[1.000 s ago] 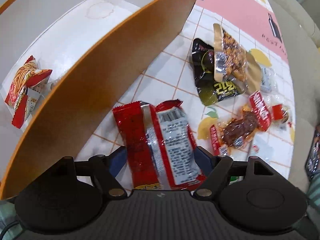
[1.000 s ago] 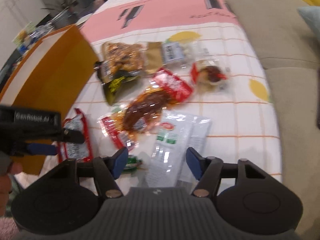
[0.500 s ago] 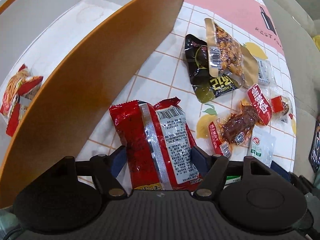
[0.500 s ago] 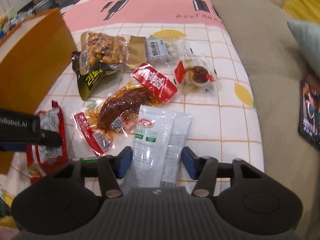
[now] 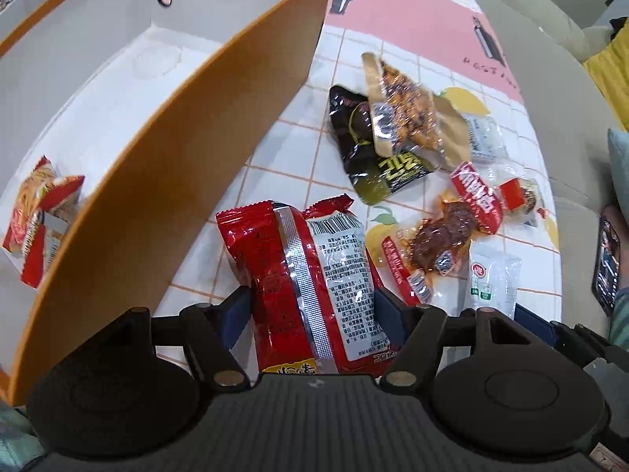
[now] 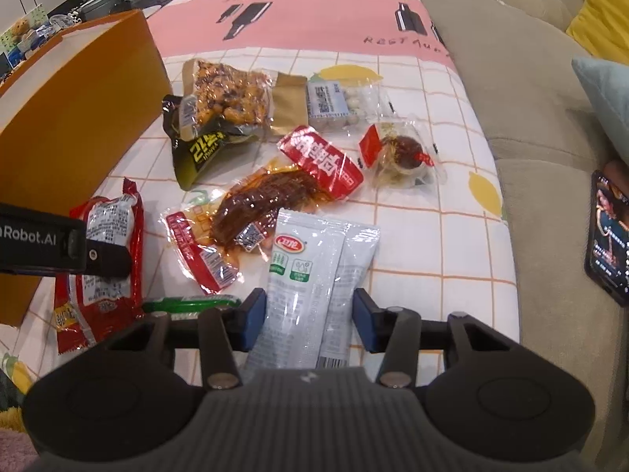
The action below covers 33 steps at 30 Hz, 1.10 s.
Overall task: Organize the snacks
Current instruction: 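Grasp the red noodle bag with the left gripper while the right grasps white packets, then carry both packets into the white box and open both grippers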
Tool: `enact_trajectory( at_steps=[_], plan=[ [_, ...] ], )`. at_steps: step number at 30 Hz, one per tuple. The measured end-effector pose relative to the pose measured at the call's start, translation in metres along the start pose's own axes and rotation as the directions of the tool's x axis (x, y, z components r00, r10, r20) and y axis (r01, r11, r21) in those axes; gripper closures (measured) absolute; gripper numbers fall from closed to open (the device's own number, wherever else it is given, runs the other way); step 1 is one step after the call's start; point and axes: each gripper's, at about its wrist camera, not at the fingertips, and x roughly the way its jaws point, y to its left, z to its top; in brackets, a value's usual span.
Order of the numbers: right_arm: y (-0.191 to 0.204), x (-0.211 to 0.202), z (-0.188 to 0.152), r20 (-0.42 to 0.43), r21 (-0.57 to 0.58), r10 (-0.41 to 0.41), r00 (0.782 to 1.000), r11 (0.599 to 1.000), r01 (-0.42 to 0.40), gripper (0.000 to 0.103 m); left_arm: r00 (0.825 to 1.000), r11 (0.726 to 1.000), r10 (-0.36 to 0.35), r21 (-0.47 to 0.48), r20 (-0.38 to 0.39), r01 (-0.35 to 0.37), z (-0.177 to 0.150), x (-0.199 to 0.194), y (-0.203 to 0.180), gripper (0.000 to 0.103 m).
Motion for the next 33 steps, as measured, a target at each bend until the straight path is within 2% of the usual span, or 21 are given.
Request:
enact_trajectory(
  at_steps=[6,11,18,26,30,33],
  plan=[
    [0.002,-0.026,0.002,0.078,-0.016,-0.012,0.997,1.0,0.013,0.057,0.997,0.998,-0.013,0.061,0.074,0.009,-0.004,-0.029,-0.007,0.025],
    [0.01,-0.055,0.006,0.162,-0.035,0.011,0.987,0.999,-0.005,0.057,0.989,0.994,-0.045,0.107,0.139,0.031,-0.004,-0.06,-0.009,0.025],
    [0.029,-0.092,0.021,0.265,-0.076,0.094,0.96,0.994,-0.076,0.057,0.972,0.987,-0.071,0.158,0.225,0.036,0.004,-0.109,-0.002,0.025],
    [0.059,-0.123,0.053,0.333,-0.131,0.217,0.917,0.974,-0.183,0.057,0.96,0.977,-0.07,0.214,0.27,0.011,0.03,-0.149,0.027,0.025],
    [0.084,-0.132,0.075,0.333,-0.188,0.302,0.893,0.949,-0.251,0.057,0.966,0.982,-0.075,0.186,0.248,0.028,0.05,-0.157,0.058,0.025],
    [0.106,-0.131,0.092,0.303,-0.233,0.369,0.879,0.923,-0.307,0.057,0.974,0.986,-0.044,0.167,0.223,0.006,0.064,-0.155,0.083,0.025]
  ],
)
